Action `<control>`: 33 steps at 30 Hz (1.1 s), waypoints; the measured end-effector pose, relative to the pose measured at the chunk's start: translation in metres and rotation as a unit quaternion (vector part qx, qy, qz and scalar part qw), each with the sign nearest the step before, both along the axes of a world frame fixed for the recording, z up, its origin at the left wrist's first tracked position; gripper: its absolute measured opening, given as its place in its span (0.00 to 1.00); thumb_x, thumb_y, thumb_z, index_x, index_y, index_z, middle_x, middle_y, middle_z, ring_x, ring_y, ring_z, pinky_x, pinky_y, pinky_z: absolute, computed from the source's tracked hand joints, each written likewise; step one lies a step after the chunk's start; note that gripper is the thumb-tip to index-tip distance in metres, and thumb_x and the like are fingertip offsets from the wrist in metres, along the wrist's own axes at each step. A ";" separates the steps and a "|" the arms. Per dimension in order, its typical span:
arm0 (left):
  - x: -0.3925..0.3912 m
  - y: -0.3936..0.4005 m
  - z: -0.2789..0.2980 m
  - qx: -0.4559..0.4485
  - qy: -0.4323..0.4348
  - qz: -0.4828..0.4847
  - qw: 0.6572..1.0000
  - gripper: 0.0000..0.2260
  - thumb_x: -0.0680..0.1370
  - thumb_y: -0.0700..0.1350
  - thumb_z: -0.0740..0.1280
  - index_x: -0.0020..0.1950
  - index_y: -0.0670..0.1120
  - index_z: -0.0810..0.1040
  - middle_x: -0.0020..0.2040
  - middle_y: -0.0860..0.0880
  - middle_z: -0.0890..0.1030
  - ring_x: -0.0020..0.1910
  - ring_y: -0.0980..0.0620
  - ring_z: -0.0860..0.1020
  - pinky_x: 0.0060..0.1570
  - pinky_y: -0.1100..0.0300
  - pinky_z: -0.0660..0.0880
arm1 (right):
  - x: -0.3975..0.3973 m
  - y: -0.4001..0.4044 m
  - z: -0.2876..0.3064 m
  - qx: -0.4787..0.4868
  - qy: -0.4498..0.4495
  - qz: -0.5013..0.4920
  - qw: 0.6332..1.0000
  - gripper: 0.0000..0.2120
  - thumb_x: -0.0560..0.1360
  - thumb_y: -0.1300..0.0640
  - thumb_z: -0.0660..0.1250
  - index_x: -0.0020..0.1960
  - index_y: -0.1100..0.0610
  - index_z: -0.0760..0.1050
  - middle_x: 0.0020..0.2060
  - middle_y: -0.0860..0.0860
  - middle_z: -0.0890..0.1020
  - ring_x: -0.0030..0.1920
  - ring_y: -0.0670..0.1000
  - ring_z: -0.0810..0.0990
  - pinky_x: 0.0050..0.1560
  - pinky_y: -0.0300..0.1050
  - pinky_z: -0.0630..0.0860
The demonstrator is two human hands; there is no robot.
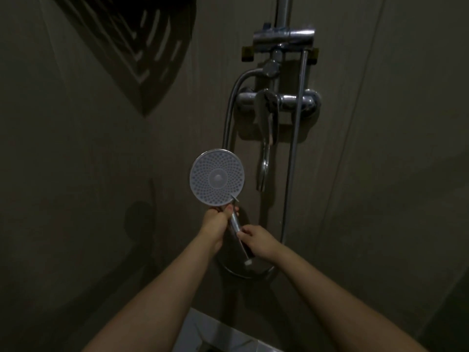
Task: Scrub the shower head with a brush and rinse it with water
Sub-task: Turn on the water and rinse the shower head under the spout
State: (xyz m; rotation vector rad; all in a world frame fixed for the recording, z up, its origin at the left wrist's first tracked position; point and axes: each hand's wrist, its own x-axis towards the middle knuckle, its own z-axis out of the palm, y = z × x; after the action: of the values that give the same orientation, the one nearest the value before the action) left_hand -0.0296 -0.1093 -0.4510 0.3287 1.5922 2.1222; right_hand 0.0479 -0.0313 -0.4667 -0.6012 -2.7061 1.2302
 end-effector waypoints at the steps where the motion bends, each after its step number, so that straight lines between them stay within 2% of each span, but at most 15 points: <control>1: -0.001 0.003 -0.008 0.000 -0.001 -0.003 1.000 0.10 0.79 0.35 0.59 0.40 0.43 0.75 0.40 0.45 0.78 0.39 0.52 0.76 0.45 0.60 0.74 | 0.002 0.004 -0.002 0.030 -0.008 0.002 1.000 0.08 0.79 0.56 0.60 0.48 0.58 0.76 0.38 0.54 0.77 0.35 0.47 0.73 0.38 0.41 0.68; 4: -0.007 0.006 -0.029 -0.015 -0.006 -0.020 1.000 0.09 0.79 0.36 0.59 0.41 0.43 0.76 0.43 0.43 0.79 0.38 0.51 0.76 0.46 0.57 0.75 | 0.007 0.015 0.015 0.133 0.052 -0.038 0.989 0.13 0.79 0.54 0.60 0.49 0.62 0.78 0.41 0.57 0.80 0.41 0.50 0.76 0.42 0.39 0.68; 7: -0.013 0.002 -0.036 -0.054 0.022 -0.054 0.997 0.06 0.80 0.35 0.58 0.50 0.40 0.74 0.39 0.45 0.77 0.37 0.52 0.76 0.38 0.64 0.75 | 0.012 0.020 0.053 0.222 0.167 -0.093 0.956 0.12 0.79 0.52 0.60 0.44 0.59 0.77 0.36 0.53 0.78 0.39 0.53 0.78 0.39 0.43 0.72; 9: -0.019 -0.001 -0.036 -0.090 0.054 -0.080 0.991 0.07 0.79 0.35 0.58 0.54 0.40 0.73 0.38 0.45 0.77 0.35 0.53 0.75 0.32 0.67 0.76 | 0.013 0.019 0.080 0.310 0.202 -0.093 0.924 0.11 0.78 0.52 0.61 0.45 0.58 0.76 0.36 0.52 0.77 0.37 0.51 0.77 0.37 0.44 0.73; 10: -0.022 -0.003 -0.035 -0.107 0.066 -0.093 0.988 0.06 0.79 0.34 0.58 0.54 0.39 0.72 0.37 0.45 0.76 0.33 0.53 0.75 0.31 0.66 0.75 | 0.013 0.019 0.094 0.376 0.230 -0.093 0.893 0.09 0.77 0.53 0.62 0.46 0.58 0.75 0.37 0.51 0.76 0.38 0.51 0.77 0.36 0.43 0.72; 12: -0.026 -0.007 -0.030 -0.143 0.093 -0.119 0.978 0.05 0.80 0.36 0.58 0.53 0.40 0.72 0.35 0.44 0.75 0.31 0.52 0.73 0.30 0.62 0.74 | 0.013 0.023 0.121 0.526 0.315 -0.086 0.785 0.06 0.73 0.58 0.65 0.48 0.59 0.76 0.43 0.55 0.78 0.42 0.54 0.77 0.39 0.43 0.72; 13: -0.027 -0.009 -0.026 -0.165 0.112 -0.132 0.971 0.05 0.80 0.36 0.58 0.53 0.41 0.72 0.35 0.45 0.75 0.30 0.52 0.74 0.29 0.62 0.73 | 0.011 0.028 0.132 0.589 0.336 -0.086 0.730 0.11 0.70 0.59 0.67 0.52 0.60 0.76 0.49 0.58 0.78 0.48 0.57 0.78 0.44 0.47 0.76; 14: -0.028 -0.011 -0.021 -0.188 0.138 -0.143 0.962 0.05 0.79 0.37 0.59 0.52 0.42 0.73 0.35 0.45 0.76 0.28 0.53 0.74 0.28 0.63 0.72 | 0.008 0.033 0.142 0.634 0.308 -0.087 0.704 0.18 0.69 0.60 0.68 0.58 0.60 0.74 0.58 0.59 0.76 0.57 0.60 0.75 0.54 0.53 0.75; 16: -0.030 -0.012 -0.011 -0.227 0.185 -0.157 0.943 0.05 0.79 0.38 0.60 0.51 0.43 0.74 0.36 0.45 0.77 0.29 0.54 0.75 0.27 0.64 0.72 | 0.003 0.040 0.159 0.679 0.192 -0.071 0.705 0.31 0.70 0.58 0.67 0.72 0.57 0.62 0.73 0.58 0.61 0.73 0.60 0.58 0.72 0.58 0.56; 17: -0.031 -0.012 -0.005 -0.242 0.198 -0.165 0.935 0.04 0.78 0.38 0.60 0.50 0.43 0.74 0.36 0.44 0.77 0.30 0.52 0.75 0.27 0.64 0.72 | 0.001 0.043 0.165 0.693 0.153 -0.064 0.701 0.35 0.72 0.57 0.65 0.75 0.56 0.54 0.76 0.57 0.53 0.76 0.59 0.49 0.74 0.58 0.48; 19: -0.033 -0.010 0.003 -0.260 0.210 -0.179 0.925 0.05 0.78 0.37 0.60 0.49 0.42 0.75 0.36 0.43 0.77 0.31 0.51 0.75 0.26 0.64 0.72 | -0.003 0.047 0.170 0.724 0.124 -0.069 0.675 0.37 0.75 0.56 0.62 0.77 0.57 0.45 0.77 0.57 0.44 0.77 0.58 0.41 0.74 0.59 0.42; 21: -0.036 -0.007 0.009 -0.278 0.220 -0.184 0.917 0.05 0.79 0.38 0.59 0.48 0.41 0.75 0.34 0.43 0.77 0.27 0.52 0.75 0.23 0.65 0.71 | -0.005 0.045 0.170 0.734 0.126 -0.075 0.663 0.34 0.77 0.59 0.57 0.77 0.59 0.43 0.77 0.58 0.42 0.76 0.59 0.39 0.74 0.58 0.41; 24: -0.041 -0.004 0.012 -0.301 0.237 -0.189 0.904 0.07 0.79 0.39 0.60 0.52 0.38 0.76 0.34 0.44 0.77 0.26 0.53 0.75 0.24 0.66 0.71 | -0.012 0.041 0.165 0.709 0.150 -0.078 0.684 0.29 0.77 0.63 0.48 0.76 0.62 0.43 0.76 0.59 0.41 0.76 0.60 0.38 0.72 0.56 0.36; 27: -0.042 -0.004 0.011 -0.320 0.261 -0.197 0.889 0.06 0.79 0.39 0.60 0.45 0.40 0.76 0.33 0.45 0.77 0.23 0.56 0.75 0.22 0.68 0.70 | -0.015 0.041 0.164 0.702 0.159 -0.073 0.690 0.30 0.75 0.63 0.41 0.76 0.63 0.42 0.76 0.61 0.41 0.76 0.61 0.38 0.70 0.56 0.35; 33: -0.045 -0.005 0.000 -0.338 0.272 -0.212 0.876 0.10 0.79 0.40 0.60 0.38 0.43 0.74 0.32 0.46 0.77 0.24 0.57 0.74 0.22 0.68 0.70 | -0.013 0.038 0.167 0.688 0.148 -0.068 0.707 0.28 0.79 0.64 0.48 0.76 0.63 0.41 0.76 0.61 0.39 0.76 0.60 0.37 0.71 0.57 0.36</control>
State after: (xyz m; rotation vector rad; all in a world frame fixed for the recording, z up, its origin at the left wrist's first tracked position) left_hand -0.0751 -0.1146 -0.4513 0.9792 2.1944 1.0863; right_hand 0.0352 0.0070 -0.2997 -0.2685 -2.3155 -0.7868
